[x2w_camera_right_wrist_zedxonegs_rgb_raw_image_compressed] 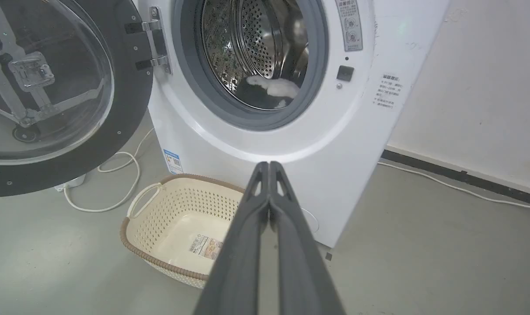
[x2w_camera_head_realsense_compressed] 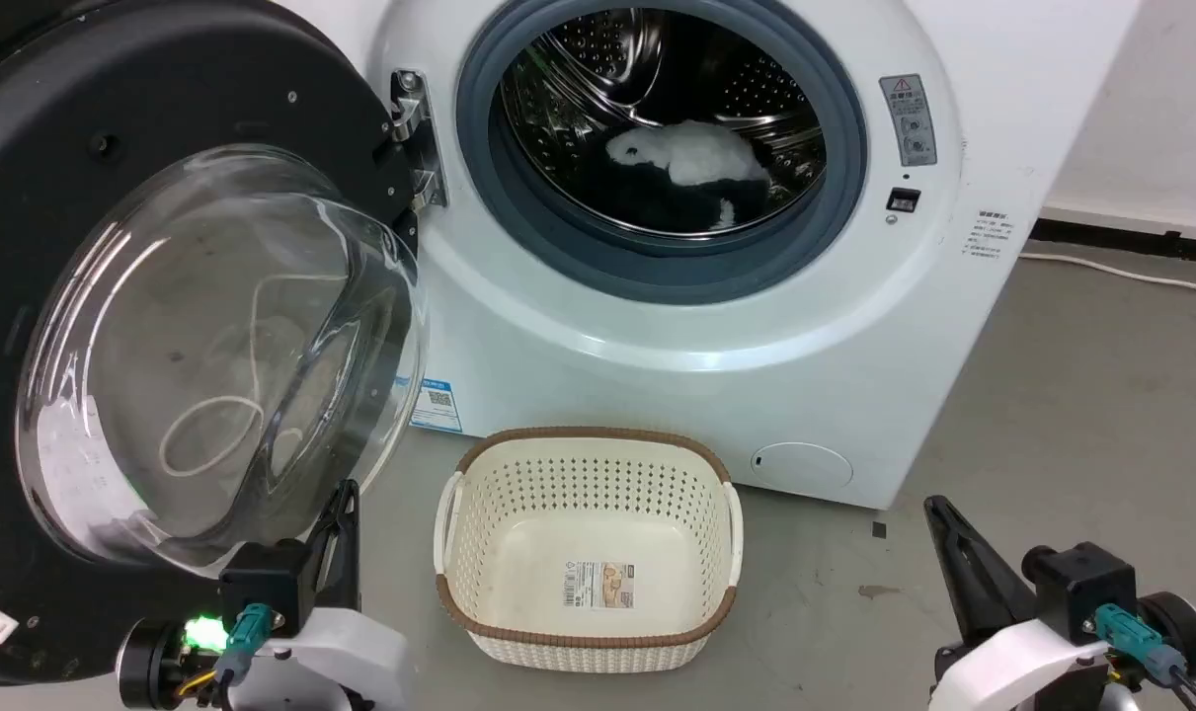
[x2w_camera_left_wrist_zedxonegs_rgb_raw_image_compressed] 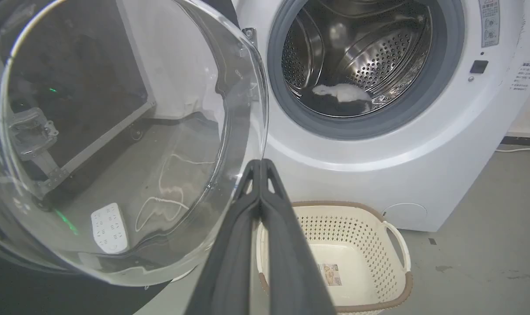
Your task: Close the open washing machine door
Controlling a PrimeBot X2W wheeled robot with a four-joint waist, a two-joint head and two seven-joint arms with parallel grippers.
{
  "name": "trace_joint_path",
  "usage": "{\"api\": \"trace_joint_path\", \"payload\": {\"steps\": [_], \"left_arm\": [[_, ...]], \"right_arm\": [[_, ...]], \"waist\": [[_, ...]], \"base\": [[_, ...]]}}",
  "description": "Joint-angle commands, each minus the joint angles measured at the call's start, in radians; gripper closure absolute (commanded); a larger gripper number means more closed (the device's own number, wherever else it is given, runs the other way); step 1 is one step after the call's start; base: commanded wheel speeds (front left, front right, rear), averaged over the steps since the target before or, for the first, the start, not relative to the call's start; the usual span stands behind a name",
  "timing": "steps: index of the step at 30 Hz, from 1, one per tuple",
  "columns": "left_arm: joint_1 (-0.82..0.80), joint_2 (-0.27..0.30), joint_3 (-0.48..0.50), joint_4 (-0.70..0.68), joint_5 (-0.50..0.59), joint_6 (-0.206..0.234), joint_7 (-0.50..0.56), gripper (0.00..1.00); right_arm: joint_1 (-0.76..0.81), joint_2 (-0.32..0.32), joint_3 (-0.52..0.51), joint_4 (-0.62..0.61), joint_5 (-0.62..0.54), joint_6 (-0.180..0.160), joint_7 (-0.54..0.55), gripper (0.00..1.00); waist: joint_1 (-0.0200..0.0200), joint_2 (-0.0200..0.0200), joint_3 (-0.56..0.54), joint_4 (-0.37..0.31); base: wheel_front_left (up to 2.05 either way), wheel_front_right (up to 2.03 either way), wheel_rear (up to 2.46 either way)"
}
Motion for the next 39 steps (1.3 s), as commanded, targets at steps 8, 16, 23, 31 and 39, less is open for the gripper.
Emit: {"api": "trace_joint_path", "payload": {"steps": [8, 16, 23, 31, 39], "left_arm": [[0.014, 0.000, 0.001, -0.004, 0.003, 0.003, 0.000, 1.00], [0.014, 0.000, 0.001, -0.004, 0.003, 0.003, 0.000, 1.00], [0.014, 0.000, 0.001, -0.004, 0.003, 0.003, 0.000, 1.00], [0.014, 0.000, 0.001, -0.004, 0.003, 0.003, 0.000, 1.00], [0.014, 0.000, 0.001, -0.004, 0.003, 0.003, 0.000, 1.00]], "right_arm": [[-0.014, -0.001, 0.000, -0.005, -0.008, 0.001, 0.000, 1.00], [-0.014, -0.001, 0.000, -0.005, -0.008, 0.001, 0.000, 1.00], [-0.014, -0.001, 0.000, -0.005, -0.008, 0.001, 0.000, 1.00], [-0.014, -0.001, 0.000, -0.005, -0.008, 0.001, 0.000, 1.00], [-0.014, -0.001, 0.000, -0.005, -0.008, 0.001, 0.000, 1.00]], "waist": [[0.0000, 0.0000, 0.000, 0.000], [0.0000, 0.0000, 0.000, 0.000], [0.0000, 0.0000, 0.000, 0.000], [0.0000, 0.0000, 0.000, 0.000], [0.0000, 0.0000, 0.000, 0.000]], "base": [[0.00, 0.00, 0.00], [0.00, 0.00, 0.00], [0.00, 0.00, 0.00], [0.00, 0.00, 0.00], [0.00, 0.00, 0.00]]}}
